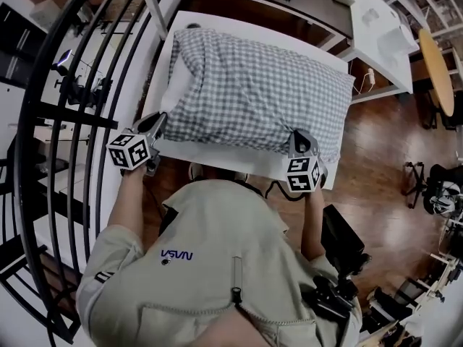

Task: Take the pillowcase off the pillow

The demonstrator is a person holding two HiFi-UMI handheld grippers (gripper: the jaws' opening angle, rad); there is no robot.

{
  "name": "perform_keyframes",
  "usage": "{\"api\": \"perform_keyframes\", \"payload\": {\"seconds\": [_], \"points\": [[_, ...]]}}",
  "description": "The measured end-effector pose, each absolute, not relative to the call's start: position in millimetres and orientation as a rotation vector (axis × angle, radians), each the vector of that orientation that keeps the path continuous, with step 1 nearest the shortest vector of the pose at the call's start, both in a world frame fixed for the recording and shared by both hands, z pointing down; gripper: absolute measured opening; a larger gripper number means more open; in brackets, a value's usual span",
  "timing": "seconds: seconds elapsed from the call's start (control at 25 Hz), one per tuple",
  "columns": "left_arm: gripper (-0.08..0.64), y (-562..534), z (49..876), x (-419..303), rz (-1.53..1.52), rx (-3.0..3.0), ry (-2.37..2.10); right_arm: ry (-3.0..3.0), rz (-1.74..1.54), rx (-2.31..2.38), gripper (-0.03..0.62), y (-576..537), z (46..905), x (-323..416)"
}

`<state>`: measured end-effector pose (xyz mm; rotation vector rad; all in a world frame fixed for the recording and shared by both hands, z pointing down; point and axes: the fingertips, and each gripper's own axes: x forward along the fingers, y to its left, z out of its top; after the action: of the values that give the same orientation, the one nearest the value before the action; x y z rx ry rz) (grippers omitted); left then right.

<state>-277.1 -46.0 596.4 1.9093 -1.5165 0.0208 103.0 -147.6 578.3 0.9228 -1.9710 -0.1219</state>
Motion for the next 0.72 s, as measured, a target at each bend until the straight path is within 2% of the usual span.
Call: {"api": "perform_keyframes", "payload": {"seconds": [0.16, 0.36, 0.52, 0.72], "points": [[0.071, -46, 582, -284, 0.104, 1.920, -1.626, -2.088, -0.041, 1.000, 0.005, -147, 559, 79], [0.077, -61, 540, -304, 0.049, 1.980, -1.791, -2.355, 0.005, 0.944, 0.022, -139, 510, 10], [0.193, -105, 546, -301, 0.086, 2.044, -1.707, -2.468, -0.055, 0.735, 0.101, -127, 492, -67], [0.281, -162, 564, -289, 0.067, 2.064, -1.530, -2.487, -0.176, 0.621, 0.107, -123, 477, -133]]}}
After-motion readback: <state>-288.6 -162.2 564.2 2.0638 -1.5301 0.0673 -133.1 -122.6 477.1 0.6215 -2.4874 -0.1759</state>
